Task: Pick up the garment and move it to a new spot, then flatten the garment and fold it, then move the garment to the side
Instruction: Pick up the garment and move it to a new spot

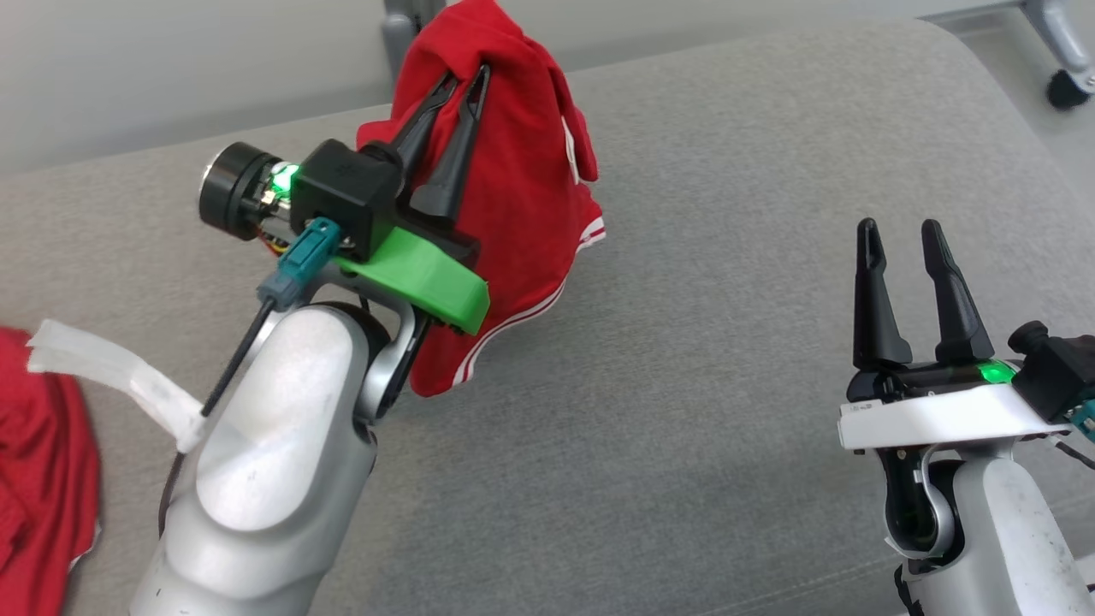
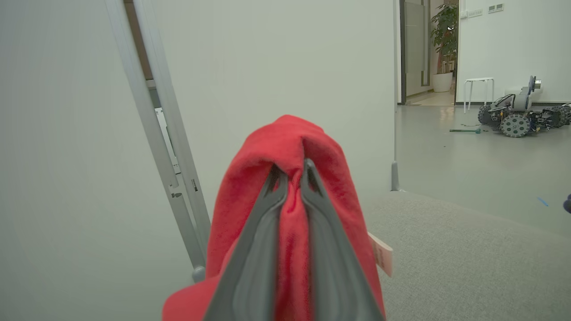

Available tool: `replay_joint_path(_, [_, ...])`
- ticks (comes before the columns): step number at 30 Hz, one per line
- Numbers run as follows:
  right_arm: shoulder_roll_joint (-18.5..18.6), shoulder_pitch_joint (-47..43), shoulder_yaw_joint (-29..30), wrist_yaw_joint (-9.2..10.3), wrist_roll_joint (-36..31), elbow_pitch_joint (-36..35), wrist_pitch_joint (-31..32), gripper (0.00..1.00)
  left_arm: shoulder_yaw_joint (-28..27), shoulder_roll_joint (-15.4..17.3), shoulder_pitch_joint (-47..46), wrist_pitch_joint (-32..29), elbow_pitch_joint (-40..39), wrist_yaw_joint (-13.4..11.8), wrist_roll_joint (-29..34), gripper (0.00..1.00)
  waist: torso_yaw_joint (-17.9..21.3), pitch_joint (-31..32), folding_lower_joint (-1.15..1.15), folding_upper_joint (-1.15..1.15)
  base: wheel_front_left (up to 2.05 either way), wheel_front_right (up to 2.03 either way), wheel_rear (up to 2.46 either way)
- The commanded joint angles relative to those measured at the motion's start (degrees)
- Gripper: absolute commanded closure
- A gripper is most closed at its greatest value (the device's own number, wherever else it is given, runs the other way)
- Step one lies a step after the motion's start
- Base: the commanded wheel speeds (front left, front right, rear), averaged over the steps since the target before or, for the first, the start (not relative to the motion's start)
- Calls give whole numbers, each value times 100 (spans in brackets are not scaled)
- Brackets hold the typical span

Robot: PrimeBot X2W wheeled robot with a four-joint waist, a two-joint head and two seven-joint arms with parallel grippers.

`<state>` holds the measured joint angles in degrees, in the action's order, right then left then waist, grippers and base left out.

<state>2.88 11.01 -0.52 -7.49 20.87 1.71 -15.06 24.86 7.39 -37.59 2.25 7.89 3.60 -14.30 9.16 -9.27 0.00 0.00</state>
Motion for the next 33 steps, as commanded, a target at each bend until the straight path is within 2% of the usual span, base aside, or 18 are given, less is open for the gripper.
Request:
replay_joint_path(1, [2, 68, 13, -1, 52, -10, -18, 0, 50, -26, -138, 40, 62, 27, 25, 100, 804, -389, 0, 0, 0, 0, 0])
replay_joint_path(8, [-3, 141, 53, -1, 261, 37, -18, 0, 243, -192, -466, 276, 429, 40, 33, 100, 1433, -724, 0, 0, 0, 0, 0])
replay_joint_path(15, [-1, 191, 21, -1, 376, 88, -18, 0, 249, 82, -652, 242, 1637, 123, 75, 100, 1695, -849, 0, 0, 0, 0, 0])
replay_joint_path(16, [-1, 187, 15, -1, 386, 90, -18, 0, 202, 144, -703, 284, 1858, 31, 110, 69, 1696, -848, 0, 0, 0, 0, 0])
replay_joint_path(17, [-3, 182, -8, -1, 398, 93, -18, 0, 176, 195, -707, 280, 2089, -63, 150, 0, 1684, -837, 0, 0, 0, 0, 0])
replay_joint_path(20, [0, 166, -25, -1, 311, 73, -18, 0, 161, 139, -722, 523, 2469, -189, 186, 0, 1551, -770, 0, 0, 0, 0, 0])
replay_joint_path(25, [3, 11, 49, -1, 82, 59, -18, 0, 178, 31, -577, 931, 2801, -185, 96, 0, 1089, -503, 0, 0, 0, 0, 0])
replay_joint_path(33, [7, -200, 9, -1, -205, 39, -18, 0, -101, 40, 24, 1267, 2354, -384, -131, 0, 268, 25, 0, 0, 0, 0, 0])
